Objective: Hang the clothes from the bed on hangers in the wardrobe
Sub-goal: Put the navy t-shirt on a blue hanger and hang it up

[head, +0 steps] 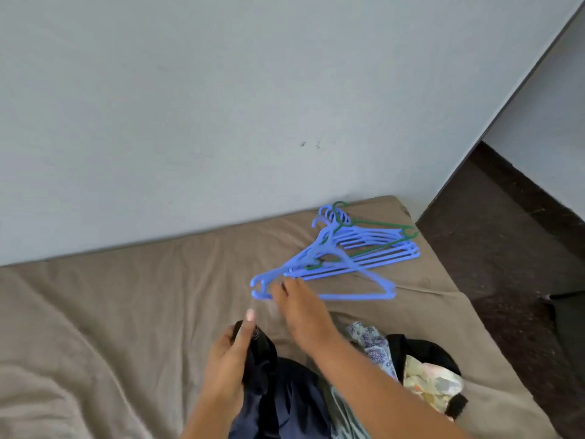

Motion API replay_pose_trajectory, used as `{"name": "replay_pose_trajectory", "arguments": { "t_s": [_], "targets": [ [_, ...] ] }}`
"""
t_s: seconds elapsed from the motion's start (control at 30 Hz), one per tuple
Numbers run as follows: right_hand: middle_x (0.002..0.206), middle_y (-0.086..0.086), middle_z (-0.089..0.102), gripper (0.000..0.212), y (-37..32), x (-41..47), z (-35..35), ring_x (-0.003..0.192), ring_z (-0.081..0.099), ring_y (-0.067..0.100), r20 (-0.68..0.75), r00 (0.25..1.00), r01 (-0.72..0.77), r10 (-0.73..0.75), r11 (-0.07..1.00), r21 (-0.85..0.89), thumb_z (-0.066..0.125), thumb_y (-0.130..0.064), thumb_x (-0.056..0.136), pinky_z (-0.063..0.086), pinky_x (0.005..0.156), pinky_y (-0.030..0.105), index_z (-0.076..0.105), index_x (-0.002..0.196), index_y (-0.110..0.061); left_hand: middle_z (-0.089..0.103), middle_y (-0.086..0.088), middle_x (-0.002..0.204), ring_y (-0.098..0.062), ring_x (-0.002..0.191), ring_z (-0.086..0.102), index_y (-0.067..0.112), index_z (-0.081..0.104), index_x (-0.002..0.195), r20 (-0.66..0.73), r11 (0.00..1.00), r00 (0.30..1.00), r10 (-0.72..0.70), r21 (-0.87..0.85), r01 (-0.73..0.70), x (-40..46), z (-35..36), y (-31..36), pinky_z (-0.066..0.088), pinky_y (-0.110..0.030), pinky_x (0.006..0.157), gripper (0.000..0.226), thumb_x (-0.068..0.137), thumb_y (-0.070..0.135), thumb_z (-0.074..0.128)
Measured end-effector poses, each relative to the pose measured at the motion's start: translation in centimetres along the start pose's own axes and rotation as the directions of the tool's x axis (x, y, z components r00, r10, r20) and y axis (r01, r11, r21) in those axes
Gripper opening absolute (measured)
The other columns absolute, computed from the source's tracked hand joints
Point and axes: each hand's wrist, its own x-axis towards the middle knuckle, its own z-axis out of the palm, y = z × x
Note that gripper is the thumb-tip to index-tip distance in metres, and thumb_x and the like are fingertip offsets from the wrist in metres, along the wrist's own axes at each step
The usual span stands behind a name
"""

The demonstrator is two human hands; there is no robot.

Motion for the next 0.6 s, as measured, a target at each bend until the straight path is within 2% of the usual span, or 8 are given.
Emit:
{"name": "replay_pose_trajectory", "arguments": {
  "t_s": [0.07,0.1,0.2,0.3,0.4,0.47,0.53,0.6],
  "targets": [
    [0.086,0.0,0.054,0.01,-4.1,-1.9,-2.6,0.08,0.057,0.026,0.017,0.999,-0.048,0.046,0.987,0.152,0.055,-0.015,0.09,0.049,0.067,0.035,0.055,0.099,-0.012,0.069,-0.013,0.078,-0.022,0.075,0.063,0.002,0.066,0.088,-0.02,0.992,0.992,0.125,-0.011,-0.125,-2.0,0.5,2.0,0.052,-0.041,0.076,0.071,0.059,0.065,0.08],
    [0.086,-0.003,0.052,0.016,-5.6,-2.5,-3.7,0.082,0.057,0.025,0.002,0.999,-0.043,0.043,0.982,0.185,0.046,-0.02,0.094,0.049,0.07,0.036,0.057,0.105,-0.014,0.068,-0.013,0.076,-0.021,0.074,0.062,-0.001,0.066,0.086,-0.059,0.99,0.988,0.139,-0.01,-0.14,-2.5,0.5,2.9,0.051,-0.039,0.073,0.061,0.069,0.057,0.078],
    [0.086,0.001,0.053,0.02,-8.0,-3.3,-6.7,0.075,0.055,0.023,-0.098,0.992,0.098,-0.082,0.98,0.171,0.045,-0.023,0.089,0.046,0.062,0.035,0.058,0.103,-0.016,0.061,-0.013,0.067,-0.023,0.07,0.056,0.0,0.064,0.073,-0.112,0.983,0.977,0.183,0.012,-0.183,-4.8,-0.6,6.0,0.046,-0.037,0.068,0.034,0.091,0.03,0.065],
    [0.097,0.008,0.055,0.024,-8.9,-3.4,-11.1,0.091,0.054,0.028,-0.006,0.998,0.063,-0.066,0.906,0.419,0.055,-0.019,0.083,0.047,0.078,0.041,0.06,0.106,-0.013,0.054,-0.009,0.061,-0.019,0.063,0.049,0.001,0.061,0.07,-0.085,0.92,0.93,0.357,0.203,-0.334,-8.5,-2.4,9.1,0.04,-0.032,0.06,0.035,0.094,0.027,0.061],
    [0.121,0.008,0.049,0.059,-8.1,-4.5,-15.1,0.114,0.046,0.028,-0.07,0.99,-0.065,0.119,0.847,0.527,0.073,-0.032,0.074,0.04,0.098,0.047,0.052,0.126,-0.014,0.04,-0.002,0.055,-0.015,0.057,0.04,0.004,0.05,0.064,0.036,0.802,0.865,0.501,0.355,-0.48,-13.4,-4.5,13.3,0.034,-0.031,0.055,0.041,0.093,0.03,0.062],
    [0.144,0.017,0.029,0.096,-7.4,-5.2,-18.5,0.135,0.028,0.034,-0.003,0.958,-0.238,0.288,0.796,0.556,0.082,-0.036,0.069,0.03,0.109,0.051,0.03,0.145,-0.01,0.04,-0.003,0.06,-0.015,0.06,0.04,0.002,0.054,0.071,0.112,0.717,0.823,0.557,0.434,-0.545,-16.5,-6.1,16.1,0.035,-0.033,0.06,0.043,0.091,0.039,0.064],
    [0.158,0.013,0.002,0.125,-6.0,-4.9,-20.3,0.147,0.004,0.034,0.097,0.943,-0.332,0.319,0.874,0.354,0.085,-0.044,0.065,0.02,0.116,0.051,0.0,0.153,-0.022,0.049,-0.005,0.069,-0.015,0.068,0.048,0.005,0.061,0.083,0.225,0.667,0.811,0.54,0.473,-0.575,-17.9,-6.9,18.6,0.039,-0.034,0.066,0.049,0.086,0.053,0.063],
    [0.161,0.003,0.001,0.125,-7.9,-5.0,-24.0,0.148,-0.001,0.032,0.067,0.986,-0.16,0.151,0.973,0.165,0.085,-0.05,0.061,0.015,0.116,0.052,-0.001,0.151,-0.036,0.055,-0.01,0.074,-0.02,0.073,0.053,0.009,0.062,0.084,0.284,0.619,0.787,0.548,0.495,-0.609,-22.9,-8.4,21.4,0.044,-0.038,0.071,0.046,0.087,0.055,0.06]
  ]
}}
